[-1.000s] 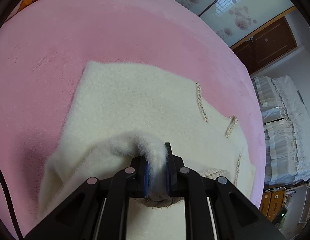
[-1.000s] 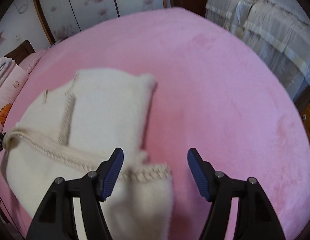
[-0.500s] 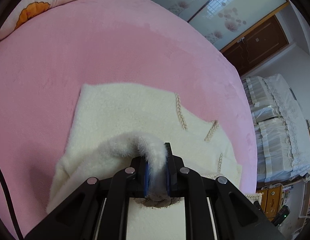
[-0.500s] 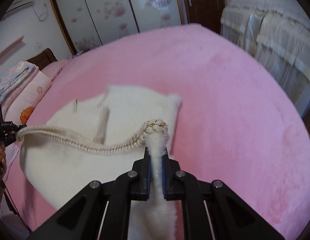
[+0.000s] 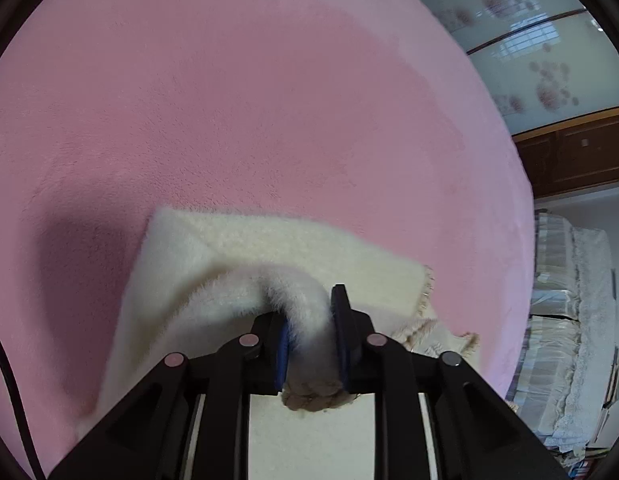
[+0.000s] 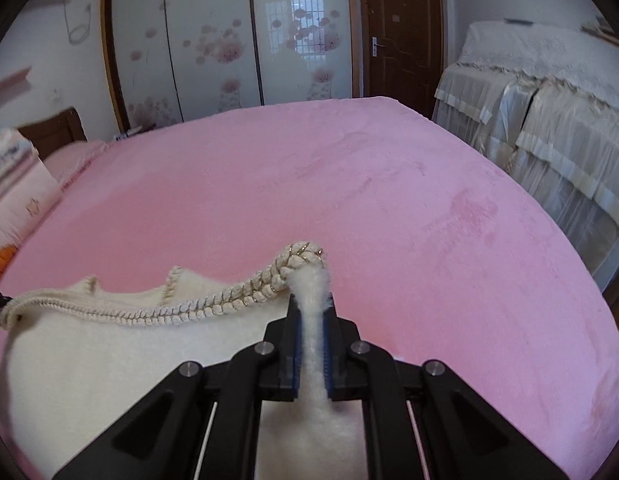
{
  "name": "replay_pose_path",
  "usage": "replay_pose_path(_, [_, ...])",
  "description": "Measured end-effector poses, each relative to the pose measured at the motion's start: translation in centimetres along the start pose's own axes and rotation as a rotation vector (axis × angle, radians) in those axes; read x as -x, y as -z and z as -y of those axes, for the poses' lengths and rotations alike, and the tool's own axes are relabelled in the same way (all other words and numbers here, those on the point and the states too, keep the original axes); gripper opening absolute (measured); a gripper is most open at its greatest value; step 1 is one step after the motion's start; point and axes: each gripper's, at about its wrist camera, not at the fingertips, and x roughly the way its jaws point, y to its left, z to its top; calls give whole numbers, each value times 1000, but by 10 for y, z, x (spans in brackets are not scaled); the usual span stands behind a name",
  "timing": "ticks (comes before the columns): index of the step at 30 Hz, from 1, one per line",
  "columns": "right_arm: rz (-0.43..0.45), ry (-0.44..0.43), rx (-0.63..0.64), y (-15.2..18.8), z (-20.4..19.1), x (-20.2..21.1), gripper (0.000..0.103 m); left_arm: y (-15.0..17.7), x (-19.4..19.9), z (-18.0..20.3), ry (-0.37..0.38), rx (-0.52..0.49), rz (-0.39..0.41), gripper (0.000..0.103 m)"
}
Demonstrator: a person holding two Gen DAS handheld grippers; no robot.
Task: Fold large clothes
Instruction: 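Lift the hem with both tools and fold it toward the collar, then lower the folded hem onto the cardigan and open both tools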
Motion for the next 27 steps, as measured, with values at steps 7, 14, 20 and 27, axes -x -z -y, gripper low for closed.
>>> replay_pose_path(7, [-133,67,-50,18,11,-42,21,-18,-15,-4,33,25,-122,25])
replay_pose_path(14, [-118,51,-70,20,11,-37,45,-21,11,25,141,-65,-128,65])
replay_pose_path(20, [-123,6,-80,19,9,-30,45,-20,27,43,-5,-227,5,78])
replay_pose_path(27, [-138,-64,-115,12,27,-17,45,-15,0,34,-182,-394,28,77])
